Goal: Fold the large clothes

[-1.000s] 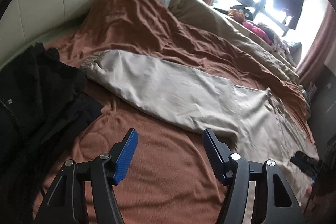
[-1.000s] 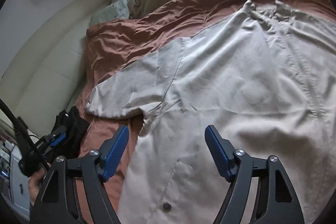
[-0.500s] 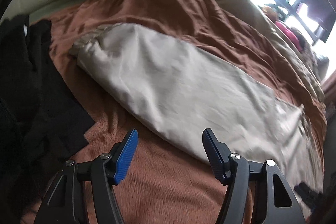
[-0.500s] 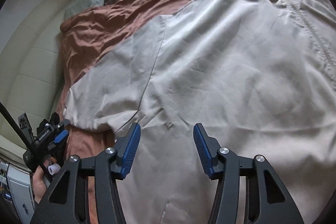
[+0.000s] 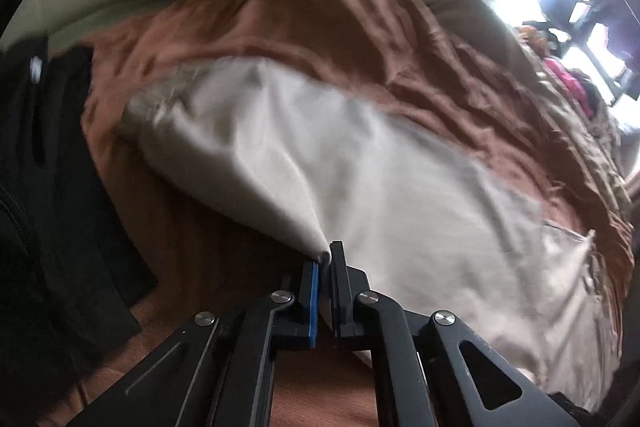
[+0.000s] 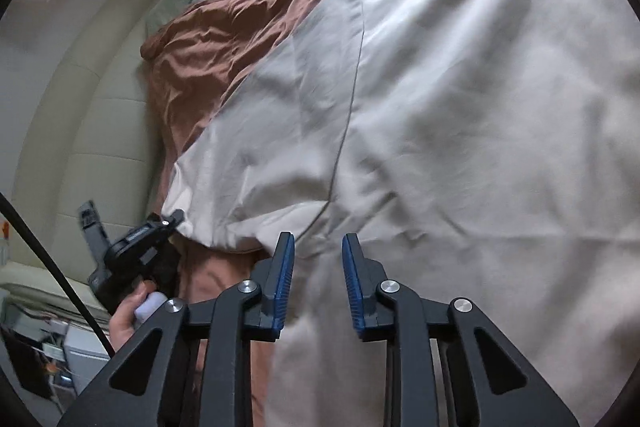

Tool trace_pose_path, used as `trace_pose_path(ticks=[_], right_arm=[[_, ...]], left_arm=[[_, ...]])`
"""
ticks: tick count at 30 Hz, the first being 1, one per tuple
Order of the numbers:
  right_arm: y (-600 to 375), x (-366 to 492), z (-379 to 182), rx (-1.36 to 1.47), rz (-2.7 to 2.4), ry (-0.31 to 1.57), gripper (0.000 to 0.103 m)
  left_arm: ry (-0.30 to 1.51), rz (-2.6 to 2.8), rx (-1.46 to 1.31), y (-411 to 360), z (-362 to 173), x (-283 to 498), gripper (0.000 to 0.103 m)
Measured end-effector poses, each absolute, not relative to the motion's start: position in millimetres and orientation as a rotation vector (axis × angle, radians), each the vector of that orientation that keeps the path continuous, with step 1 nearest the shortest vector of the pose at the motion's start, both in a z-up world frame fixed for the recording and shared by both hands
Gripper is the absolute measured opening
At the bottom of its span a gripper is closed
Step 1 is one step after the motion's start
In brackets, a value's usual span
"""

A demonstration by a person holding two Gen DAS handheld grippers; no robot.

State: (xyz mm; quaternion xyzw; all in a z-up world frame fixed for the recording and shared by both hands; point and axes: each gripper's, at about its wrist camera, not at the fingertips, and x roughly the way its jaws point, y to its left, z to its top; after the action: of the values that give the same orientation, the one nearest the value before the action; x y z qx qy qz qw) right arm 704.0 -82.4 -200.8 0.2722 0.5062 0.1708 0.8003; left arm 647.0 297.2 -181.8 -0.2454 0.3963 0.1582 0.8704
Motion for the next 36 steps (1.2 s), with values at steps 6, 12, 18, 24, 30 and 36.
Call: trace_pose_path(ticks=[6,12,18,24,30,36], right_arm=[[-71,723,-228,0.651,0.397,1.131,0.011],[-68,732,-235,0.622,0.429,1.191,0.008],[-104,720,-185,0.592,0.375,1.083,0.008],[-150,685,-142,0.605,0.342,1.006,0.013],[-201,632,-126,0.711,0.249,0.906,0.059],[-238,579,-134,0.761,0.151,0.912,0.06]], left_arm=[[0.736,0.214,-0.426,275,-120,643,0.003],[0.681,0.106,-0.338,234,-69,643,0.003],[0.646,-0.013,-0.31,184,-33,642,0.003],[0.663,-0.154,-0.273,122,-10,642,0.003],[0.672,-0.259,-0.193,63,-5,634,0.003],[0.687,-0.375,-0.138,12,-5,626,0.003]])
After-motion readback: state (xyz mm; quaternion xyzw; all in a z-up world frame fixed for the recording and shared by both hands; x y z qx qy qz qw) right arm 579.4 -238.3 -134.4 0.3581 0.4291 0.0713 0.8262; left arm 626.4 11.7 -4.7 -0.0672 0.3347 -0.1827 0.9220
